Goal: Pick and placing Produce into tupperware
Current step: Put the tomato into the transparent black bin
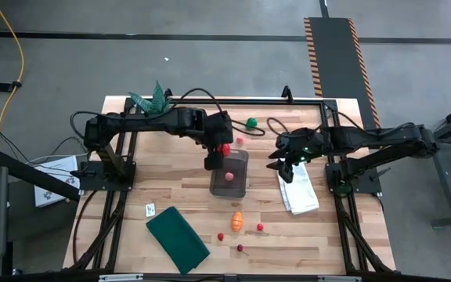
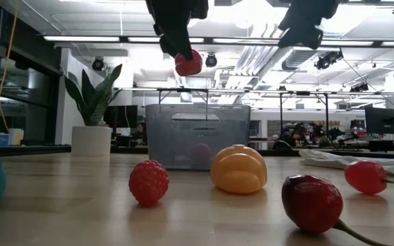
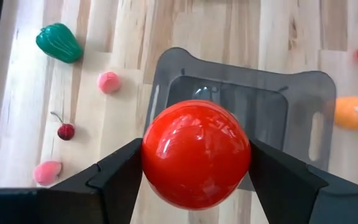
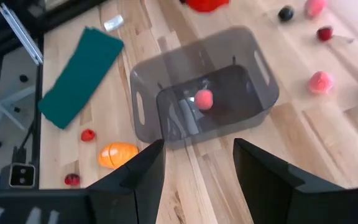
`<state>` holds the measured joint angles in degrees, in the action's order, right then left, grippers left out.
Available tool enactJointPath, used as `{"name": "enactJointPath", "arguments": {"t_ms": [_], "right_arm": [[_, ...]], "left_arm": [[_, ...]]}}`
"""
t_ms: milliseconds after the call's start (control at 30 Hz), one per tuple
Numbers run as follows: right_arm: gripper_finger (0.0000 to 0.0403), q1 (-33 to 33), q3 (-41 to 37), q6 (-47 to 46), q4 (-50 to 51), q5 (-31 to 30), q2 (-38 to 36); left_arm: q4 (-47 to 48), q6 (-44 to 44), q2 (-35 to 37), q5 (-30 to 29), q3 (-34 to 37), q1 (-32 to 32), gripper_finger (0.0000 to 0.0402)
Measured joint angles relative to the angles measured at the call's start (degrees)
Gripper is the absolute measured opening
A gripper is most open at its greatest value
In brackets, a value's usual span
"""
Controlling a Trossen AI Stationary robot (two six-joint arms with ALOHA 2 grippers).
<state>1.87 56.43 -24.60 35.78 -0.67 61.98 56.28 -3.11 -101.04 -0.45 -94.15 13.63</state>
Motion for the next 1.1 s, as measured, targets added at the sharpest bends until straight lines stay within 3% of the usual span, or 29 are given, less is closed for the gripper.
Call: {"name": "enactJointPath", "arguments": {"t_ms": [433,1100], "right_arm": [[0.0181,0.00,0.06,-3.01,3.60,-7.97,-9.55],[0.0181,0.00,0.06,-3.55,5.76,-9.17,-10.23]], "left_arm": [[-2.73,-1.60,-6.56,2.61,0.02,0.61,0.0259],[-5.00,-2.43,-12.73,4.94,0.04,0.61,0.0259]]}}
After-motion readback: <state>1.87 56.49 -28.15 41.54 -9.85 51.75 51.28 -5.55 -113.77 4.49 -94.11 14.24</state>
